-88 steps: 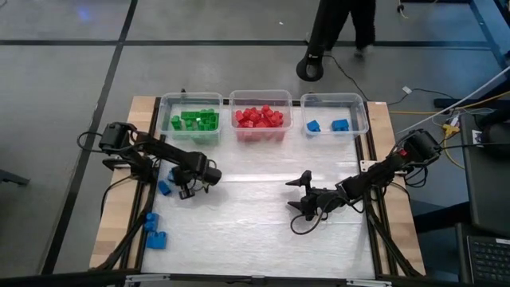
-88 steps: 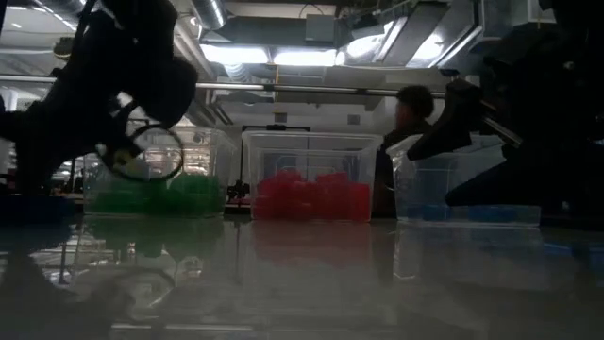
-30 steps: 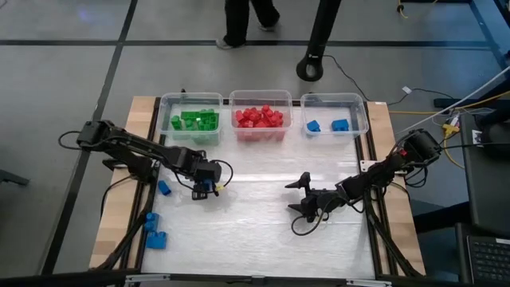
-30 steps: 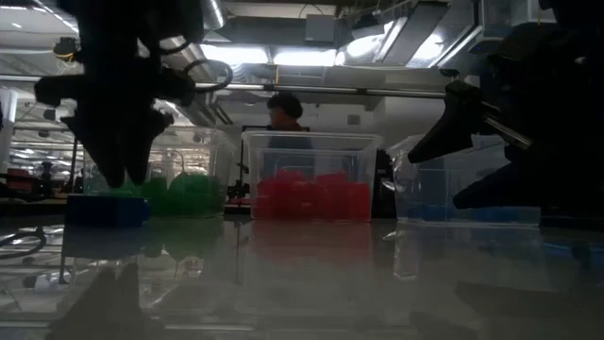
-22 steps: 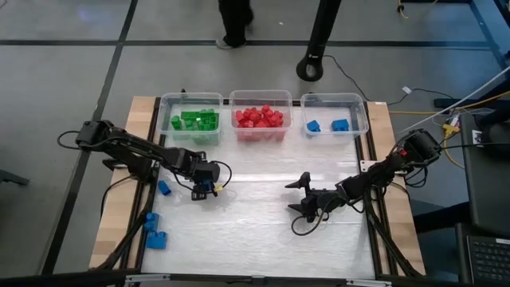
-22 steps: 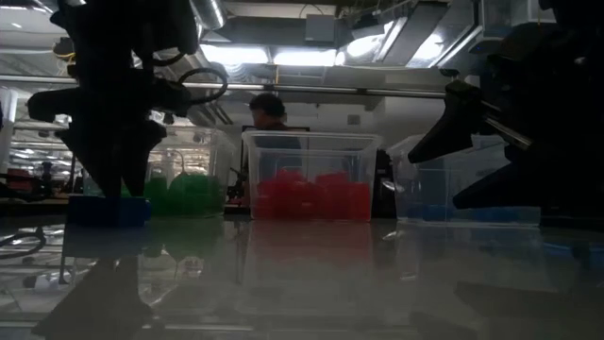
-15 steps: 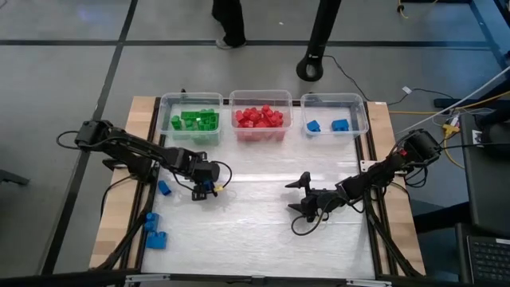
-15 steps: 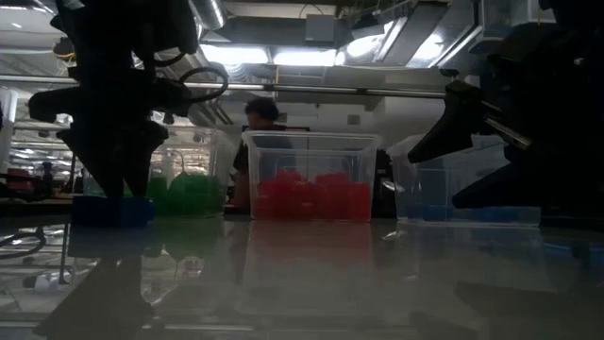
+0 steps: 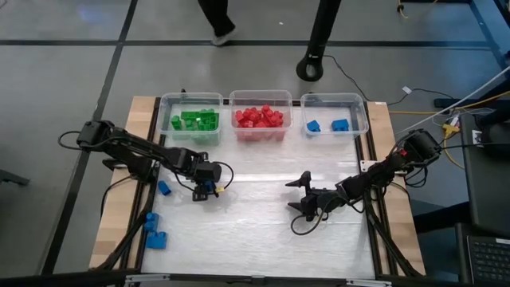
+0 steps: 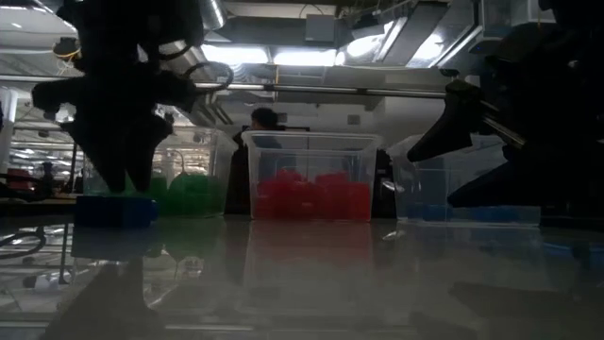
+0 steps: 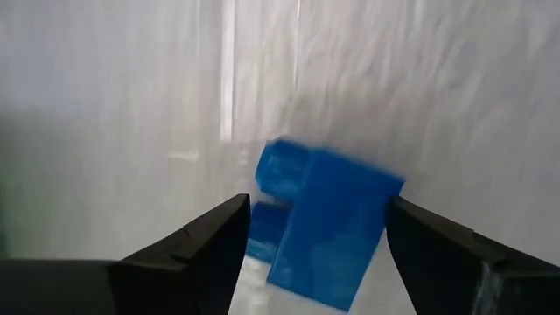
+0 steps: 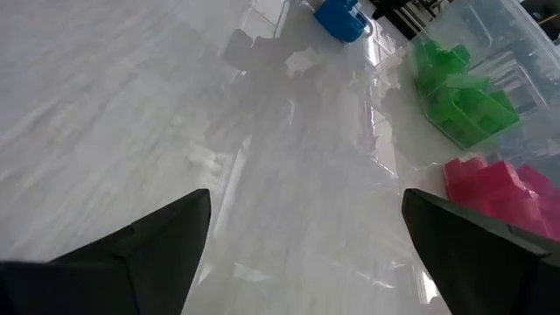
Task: Sort blocks
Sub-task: Put the blue game piece into the right transparent bin
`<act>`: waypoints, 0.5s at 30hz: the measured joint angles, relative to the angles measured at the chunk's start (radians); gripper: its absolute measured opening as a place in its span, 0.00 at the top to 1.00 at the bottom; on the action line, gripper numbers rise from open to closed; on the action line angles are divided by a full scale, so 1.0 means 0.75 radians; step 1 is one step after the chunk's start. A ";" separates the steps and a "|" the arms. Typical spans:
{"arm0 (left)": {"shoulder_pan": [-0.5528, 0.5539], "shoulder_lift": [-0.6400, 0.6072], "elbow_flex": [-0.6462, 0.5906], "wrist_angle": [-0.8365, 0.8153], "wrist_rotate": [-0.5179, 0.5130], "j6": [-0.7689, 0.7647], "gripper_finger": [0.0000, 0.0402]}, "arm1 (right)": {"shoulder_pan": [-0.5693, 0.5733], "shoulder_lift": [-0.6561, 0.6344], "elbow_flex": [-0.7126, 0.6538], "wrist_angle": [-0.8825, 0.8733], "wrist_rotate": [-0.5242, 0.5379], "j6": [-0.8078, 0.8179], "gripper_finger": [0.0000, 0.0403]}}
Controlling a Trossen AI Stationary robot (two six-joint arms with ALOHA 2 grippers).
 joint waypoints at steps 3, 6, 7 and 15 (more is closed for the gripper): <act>0.000 -0.002 0.038 0.009 -0.001 0.005 0.37 | 0.000 0.000 0.000 0.000 0.000 0.000 0.07; 0.000 -0.003 0.054 0.007 -0.004 0.021 0.37 | 0.000 0.000 0.000 -0.001 0.000 0.000 0.07; 0.000 -0.003 0.055 0.009 -0.004 0.030 0.37 | 0.000 0.000 0.000 -0.001 0.001 0.000 0.07; 0.000 -0.005 0.054 -0.004 0.013 0.023 0.36 | 0.000 0.000 0.000 -0.003 0.000 0.000 0.07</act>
